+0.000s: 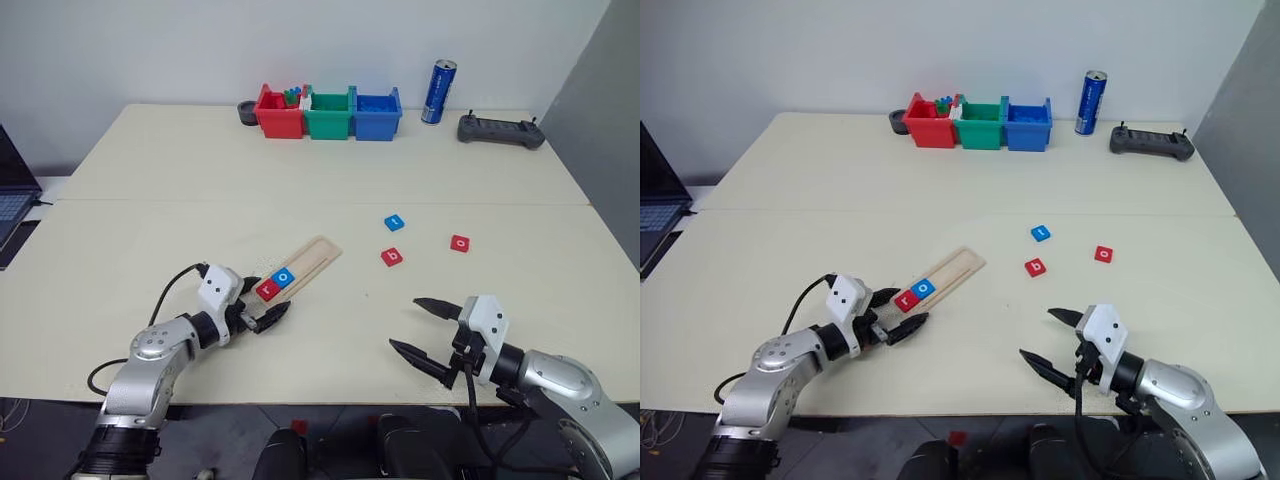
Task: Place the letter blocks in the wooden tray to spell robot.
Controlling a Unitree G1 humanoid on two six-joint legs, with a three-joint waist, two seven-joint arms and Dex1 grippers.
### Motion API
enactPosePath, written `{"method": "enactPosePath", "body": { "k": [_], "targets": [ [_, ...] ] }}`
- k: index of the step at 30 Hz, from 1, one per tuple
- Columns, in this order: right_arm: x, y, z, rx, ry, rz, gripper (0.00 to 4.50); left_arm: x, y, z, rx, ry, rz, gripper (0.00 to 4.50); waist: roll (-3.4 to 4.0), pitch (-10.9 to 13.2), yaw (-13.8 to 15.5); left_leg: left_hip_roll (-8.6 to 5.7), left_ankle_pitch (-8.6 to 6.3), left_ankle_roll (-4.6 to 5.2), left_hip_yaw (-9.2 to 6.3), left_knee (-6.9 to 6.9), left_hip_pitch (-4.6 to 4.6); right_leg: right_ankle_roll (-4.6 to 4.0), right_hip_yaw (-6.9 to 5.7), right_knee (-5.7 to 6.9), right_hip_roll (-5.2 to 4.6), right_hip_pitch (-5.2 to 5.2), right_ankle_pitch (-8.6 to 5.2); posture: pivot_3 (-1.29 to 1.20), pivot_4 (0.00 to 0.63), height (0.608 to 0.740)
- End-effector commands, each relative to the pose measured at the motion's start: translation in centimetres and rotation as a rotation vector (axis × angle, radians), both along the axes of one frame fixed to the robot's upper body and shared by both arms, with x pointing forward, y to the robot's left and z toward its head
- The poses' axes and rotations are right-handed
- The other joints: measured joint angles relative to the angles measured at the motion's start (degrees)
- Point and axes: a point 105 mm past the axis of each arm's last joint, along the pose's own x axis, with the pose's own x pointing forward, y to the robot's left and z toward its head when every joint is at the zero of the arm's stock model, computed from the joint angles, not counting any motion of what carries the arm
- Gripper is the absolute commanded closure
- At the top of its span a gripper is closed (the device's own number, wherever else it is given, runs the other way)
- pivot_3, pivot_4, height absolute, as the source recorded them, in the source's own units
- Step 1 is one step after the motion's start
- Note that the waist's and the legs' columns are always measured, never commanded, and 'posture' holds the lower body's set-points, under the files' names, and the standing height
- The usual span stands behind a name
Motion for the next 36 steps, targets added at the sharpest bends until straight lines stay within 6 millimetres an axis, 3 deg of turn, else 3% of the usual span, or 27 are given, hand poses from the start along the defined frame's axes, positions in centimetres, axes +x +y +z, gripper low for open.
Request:
{"method": "enactPosePath", "body": {
  "k": [1,9,14,18,26,36],
  "targets": [
    [-0.6,0.7,1.3,0.022,-0.053,0.038,0.04,0.3,-0.3,-0.2,0.053,0.034,-0.002,0.0,0.0,0.0,0.01,0.0,0.0,0.0,0.0,0.0,0.0,0.0,-0.01,0.0,0.0,0.0,0.0,0.0,0.15,0.74],
    [-0.9,1.6,1.7,0.038,-0.05,0.092,0.04,-0.2,-1.2,-0.3,0.108,0.105,-0.049,0.0,0.0,0.0,0.0,0.0,0.0,0.0,0.0,0.0,0.01,0.0,0.0,0.01,0.0,0.0,0.0,0.0,0.15,0.74],
    [-0.7,2.2,2.1,0.044,-0.067,0.122,0.0,-0.4,-0.8,-0.5,0.126,0.153,-0.031,1.1,0.02,-0.01,-0.04,0.0,0.0,0.0,0.0,-0.01,0.02,0.0,0.0,0.01,0.0,0.0,0.0,0.0,0.15,0.74],
    [-0.6,2.3,2.0,0.011,-0.088,0.167,0.0,-0.7,-0.8,-0.5,0.111,0.171,-0.055,1.11,0.02,-0.01,-0.03,0.0,0.0,0.0,0.0,-0.01,0.02,0.0,0.0,0.01,0.0,0.0,0.0,0.0,0.15,0.74],
    [-0.6,1.8,1.9,-0.059,-0.07,0.258,0.0,-2.8,-2.1,-0.6,0.267,0.082,-0.42,1.11,0.01,-0.01,0.18,0.0,0.0,0.0,0.01,-0.03,0.01,-0.02,-0.02,-0.02,-0.01,0.0,-0.02,0.0,0.15,0.74],
    [-1.9,-0.9,1.8,-0.168,-0.023,0.222,0.0,-0.6,-4.1,-0.2,0.388,-0.01,-0.72,1.11,0.0,-0.01,1.13,-0.05,-0.01,0.01,0.02,0.02,-0.05,-0.02,-0.02,-0.06,-0.02,0.01,-0.01,0.0,0.15,0.74]
  ]
}}
